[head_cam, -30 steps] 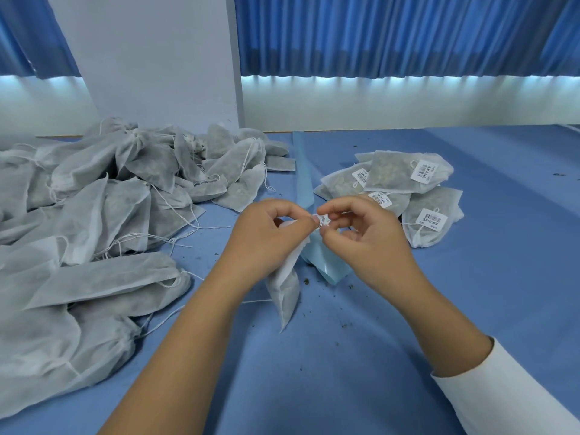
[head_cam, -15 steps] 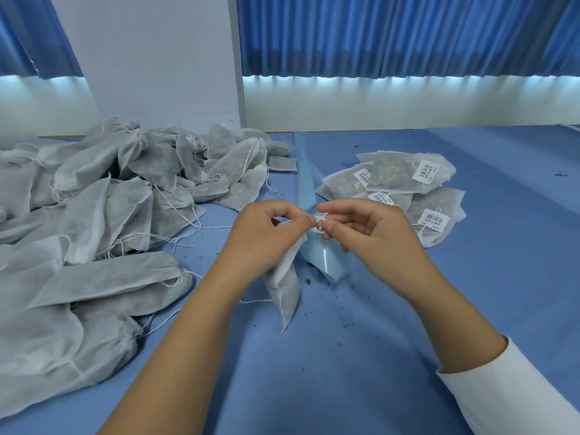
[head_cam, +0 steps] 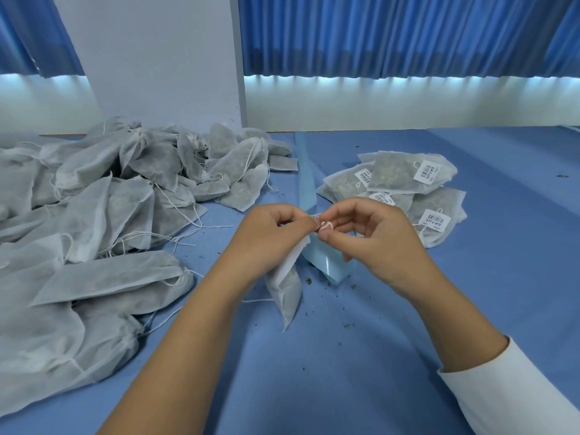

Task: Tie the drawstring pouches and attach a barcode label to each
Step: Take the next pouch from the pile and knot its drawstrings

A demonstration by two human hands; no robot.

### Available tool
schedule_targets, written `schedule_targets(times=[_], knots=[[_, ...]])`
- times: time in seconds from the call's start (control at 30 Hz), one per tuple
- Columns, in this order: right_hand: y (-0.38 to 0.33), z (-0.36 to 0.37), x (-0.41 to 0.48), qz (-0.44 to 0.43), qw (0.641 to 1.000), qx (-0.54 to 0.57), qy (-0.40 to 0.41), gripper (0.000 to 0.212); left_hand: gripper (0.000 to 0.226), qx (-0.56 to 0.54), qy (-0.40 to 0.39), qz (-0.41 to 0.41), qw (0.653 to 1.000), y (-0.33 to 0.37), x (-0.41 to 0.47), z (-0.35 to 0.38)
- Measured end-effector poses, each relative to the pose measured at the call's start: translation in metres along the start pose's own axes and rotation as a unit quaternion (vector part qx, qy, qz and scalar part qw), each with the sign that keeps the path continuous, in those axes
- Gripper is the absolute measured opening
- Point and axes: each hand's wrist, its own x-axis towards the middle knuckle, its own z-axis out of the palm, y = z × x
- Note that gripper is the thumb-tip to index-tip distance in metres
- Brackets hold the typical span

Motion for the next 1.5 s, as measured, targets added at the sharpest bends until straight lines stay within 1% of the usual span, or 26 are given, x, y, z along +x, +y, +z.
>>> schedule_targets(times=[0.07,0.2,0.33,0.5,0.7,0.8,0.87,1.0,1.07,1.17,1.27,1.5], knots=[[0.001,0.000,0.000,-0.005,1.000,-0.003,0.013,0.011,0.022,-0.005,-0.004,-0.007,1.000,0.001,-0.001,-0.001],[0.001,0.001,0.001,-0.011,1.000,-0.002,0.024,0.010,0.027,-0.026,-0.029,-0.017,0.999,0.004,-0.003,0.000],[0.000,0.001,0.001,-0.014,0.999,0.007,0.029,0.011,0.018,-0.090,-0.078,-0.030,0.992,0.007,-0.005,0.002],[0.000,0.002,0.002,-0.012,0.999,0.044,0.026,0.007,0.016,-0.118,-0.104,-0.036,0.987,0.008,-0.006,0.003],[0.002,0.000,0.004,0.006,0.998,0.053,0.025,0.009,0.020,-0.133,-0.085,-0.053,0.986,0.010,-0.005,0.004],[0.003,0.000,0.004,0.007,0.998,0.060,0.023,0.010,0.027,-0.174,-0.079,-0.066,0.979,0.009,-0.005,0.004],[0.004,-0.001,0.004,0.007,0.998,0.061,0.024,0.009,0.024,-0.191,-0.087,-0.078,0.975,0.009,-0.006,0.003],[0.003,-0.001,0.005,0.011,0.997,0.069,0.029,0.010,0.021,-0.186,-0.110,-0.077,0.973,0.009,-0.008,0.004],[0.002,-0.002,0.005,0.011,0.997,0.067,0.030,0.011,0.025,-0.161,-0.094,-0.068,0.980,0.009,-0.007,0.004],[0.002,-0.003,0.006,0.013,0.997,0.065,0.036,0.010,0.036,-0.091,-0.055,-0.052,0.993,0.009,-0.006,0.004],[0.003,-0.003,0.006,0.018,0.997,0.051,0.046,0.009,0.030,-0.051,-0.036,-0.028,0.998,0.008,-0.006,0.004],[0.004,-0.008,0.009,0.006,0.994,0.052,0.101,0.014,0.017,-0.066,-0.006,0.016,0.998,0.007,-0.009,0.015]])
